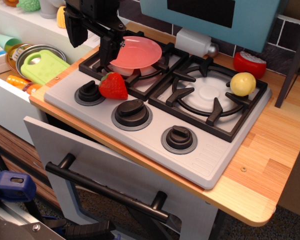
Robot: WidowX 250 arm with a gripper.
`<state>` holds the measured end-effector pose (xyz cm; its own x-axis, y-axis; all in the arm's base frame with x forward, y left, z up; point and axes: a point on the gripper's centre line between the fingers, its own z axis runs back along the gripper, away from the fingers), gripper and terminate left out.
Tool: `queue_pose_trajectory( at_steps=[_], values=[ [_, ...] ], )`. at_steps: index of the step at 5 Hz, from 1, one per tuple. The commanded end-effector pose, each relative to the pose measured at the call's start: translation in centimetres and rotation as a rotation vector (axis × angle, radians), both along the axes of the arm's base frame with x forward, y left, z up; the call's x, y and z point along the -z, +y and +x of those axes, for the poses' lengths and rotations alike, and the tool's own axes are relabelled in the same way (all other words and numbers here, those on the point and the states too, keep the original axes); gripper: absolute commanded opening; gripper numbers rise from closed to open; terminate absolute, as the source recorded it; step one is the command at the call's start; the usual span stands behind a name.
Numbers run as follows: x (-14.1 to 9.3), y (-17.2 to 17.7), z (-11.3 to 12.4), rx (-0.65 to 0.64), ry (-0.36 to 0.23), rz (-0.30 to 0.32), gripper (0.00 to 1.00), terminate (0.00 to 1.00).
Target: Put potato on plate
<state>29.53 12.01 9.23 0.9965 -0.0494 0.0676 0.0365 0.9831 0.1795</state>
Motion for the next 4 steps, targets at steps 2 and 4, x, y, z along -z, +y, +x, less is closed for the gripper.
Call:
queue_pose_trajectory(
  at_steps=[2, 4],
  values=[
    [-0.9, -2.8, 1.9, 0.003, -0.094, 0.043, 1.00, 0.00],
    [-4.5, -9.0, 4.6, 0.042, -0.115, 0.074, 1.00, 0.00]
  ],
)
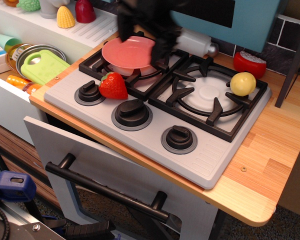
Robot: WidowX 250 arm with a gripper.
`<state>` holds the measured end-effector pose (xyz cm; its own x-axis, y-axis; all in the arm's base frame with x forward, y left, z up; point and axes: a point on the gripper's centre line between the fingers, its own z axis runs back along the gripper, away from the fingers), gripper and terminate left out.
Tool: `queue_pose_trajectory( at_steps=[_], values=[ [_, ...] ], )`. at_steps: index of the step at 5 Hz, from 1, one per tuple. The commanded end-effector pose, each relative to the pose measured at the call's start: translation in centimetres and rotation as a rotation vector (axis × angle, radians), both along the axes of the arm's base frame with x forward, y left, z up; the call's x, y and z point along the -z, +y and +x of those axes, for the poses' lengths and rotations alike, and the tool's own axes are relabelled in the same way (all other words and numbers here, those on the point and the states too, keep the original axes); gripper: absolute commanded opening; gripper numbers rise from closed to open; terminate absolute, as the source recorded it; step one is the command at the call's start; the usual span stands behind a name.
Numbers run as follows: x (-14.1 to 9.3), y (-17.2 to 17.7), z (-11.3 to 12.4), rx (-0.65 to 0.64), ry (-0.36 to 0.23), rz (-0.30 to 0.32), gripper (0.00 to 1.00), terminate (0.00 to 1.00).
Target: Put potato on plate
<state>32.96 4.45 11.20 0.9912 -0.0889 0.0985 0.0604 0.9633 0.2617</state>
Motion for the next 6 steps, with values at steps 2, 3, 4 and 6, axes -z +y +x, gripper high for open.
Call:
queue_pose_trajectory(
  at_steps=[2, 3, 4, 6],
  values=[
    [-0.7, -8.7, 3.6, 0.037, -0.086, -0.109, 1.00, 0.00],
    [0.5, -11.4, 4.9, 0.048, -0.096, -0.145, 1.00, 0.00],
    [1.7, -13.2, 6.0, 0.040, -0.120, -0.159, 1.00, 0.00],
    [4.4, -11.5, 3.7, 0.025, -0.141, -0.170, 1.00, 0.00]
  ],
)
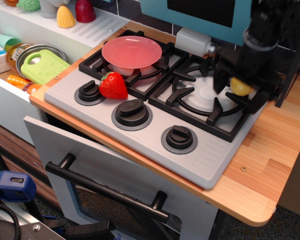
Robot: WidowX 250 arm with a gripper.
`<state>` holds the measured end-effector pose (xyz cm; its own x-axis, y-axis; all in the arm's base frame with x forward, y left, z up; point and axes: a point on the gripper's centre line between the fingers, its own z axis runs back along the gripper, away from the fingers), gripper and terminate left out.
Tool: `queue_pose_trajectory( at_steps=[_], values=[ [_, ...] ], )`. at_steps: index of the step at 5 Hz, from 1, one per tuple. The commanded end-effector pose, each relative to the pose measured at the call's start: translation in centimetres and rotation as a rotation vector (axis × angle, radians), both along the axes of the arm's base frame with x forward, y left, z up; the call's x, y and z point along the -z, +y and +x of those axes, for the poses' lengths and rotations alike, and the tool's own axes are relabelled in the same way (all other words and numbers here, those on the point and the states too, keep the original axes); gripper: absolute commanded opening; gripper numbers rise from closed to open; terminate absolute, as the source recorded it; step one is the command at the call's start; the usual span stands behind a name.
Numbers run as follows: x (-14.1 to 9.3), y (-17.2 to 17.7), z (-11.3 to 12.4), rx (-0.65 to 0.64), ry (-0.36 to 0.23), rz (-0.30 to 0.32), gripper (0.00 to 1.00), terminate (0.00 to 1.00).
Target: Put potato on plate
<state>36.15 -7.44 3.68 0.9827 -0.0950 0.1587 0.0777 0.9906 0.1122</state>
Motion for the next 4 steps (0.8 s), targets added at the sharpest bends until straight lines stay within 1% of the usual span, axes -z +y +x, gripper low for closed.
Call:
queue_pose_trajectory(
  at_steps=[1, 2, 4],
  values=[
    [-2.8, 0.9, -0.2, -0.006, -0.082, -0.029, 1.00, 0.00],
    [-2.7, 1.4, 0.5, 0.017, -0.085, -0.034, 1.00, 0.00],
    [-4.4, 1.2, 2.6, 0.042, -0.075, -0.016, 1.00, 0.00]
  ],
)
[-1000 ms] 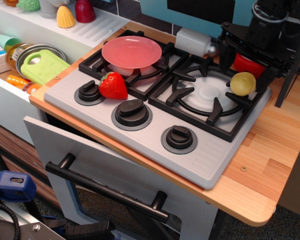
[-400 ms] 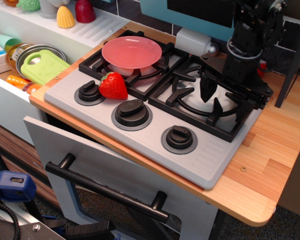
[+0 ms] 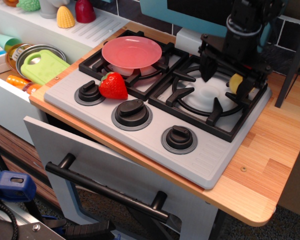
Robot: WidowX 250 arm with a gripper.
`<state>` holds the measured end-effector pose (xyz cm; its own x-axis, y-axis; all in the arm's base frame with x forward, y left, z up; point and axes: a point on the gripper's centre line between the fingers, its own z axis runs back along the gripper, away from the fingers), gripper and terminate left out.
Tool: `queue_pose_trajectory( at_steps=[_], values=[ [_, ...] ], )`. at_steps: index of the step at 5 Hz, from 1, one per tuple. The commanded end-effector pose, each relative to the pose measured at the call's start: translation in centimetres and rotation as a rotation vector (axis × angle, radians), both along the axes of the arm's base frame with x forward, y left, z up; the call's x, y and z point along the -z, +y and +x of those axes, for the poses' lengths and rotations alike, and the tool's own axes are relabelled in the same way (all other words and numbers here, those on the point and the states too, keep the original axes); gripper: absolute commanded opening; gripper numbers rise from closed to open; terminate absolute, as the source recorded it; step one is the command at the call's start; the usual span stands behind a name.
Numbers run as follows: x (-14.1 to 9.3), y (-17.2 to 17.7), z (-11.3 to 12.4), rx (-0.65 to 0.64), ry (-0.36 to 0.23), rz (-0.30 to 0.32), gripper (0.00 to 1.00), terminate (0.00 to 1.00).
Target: Put potato on plate
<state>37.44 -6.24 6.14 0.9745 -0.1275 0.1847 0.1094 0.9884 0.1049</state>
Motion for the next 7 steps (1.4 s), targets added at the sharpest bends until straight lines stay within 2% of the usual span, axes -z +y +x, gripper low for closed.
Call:
queue_pose_trajectory(
  at_steps=[1, 3, 4, 5, 6, 7],
  values=[
    [-2.2, -0.3, 2.3, 0.019, -0.046, -0.024, 1.00, 0.00],
    [0.0, -0.9, 3.0, 0.036, -0.040, -0.089, 1.00, 0.00],
    [0.6, -1.0, 3.5, 0.032, -0.038, -0.103, 1.00, 0.00],
    [0.8, -1.4, 4.1, 0.025, -0.034, -0.110, 0.00, 0.00],
    [-0.7, -1.8, 5.7, 0.011, -0.017, -0.078, 0.00, 0.00],
    [-3.6, -1.0, 6.7, -0.062, -0.021, 0.062, 0.00, 0.00]
  ],
)
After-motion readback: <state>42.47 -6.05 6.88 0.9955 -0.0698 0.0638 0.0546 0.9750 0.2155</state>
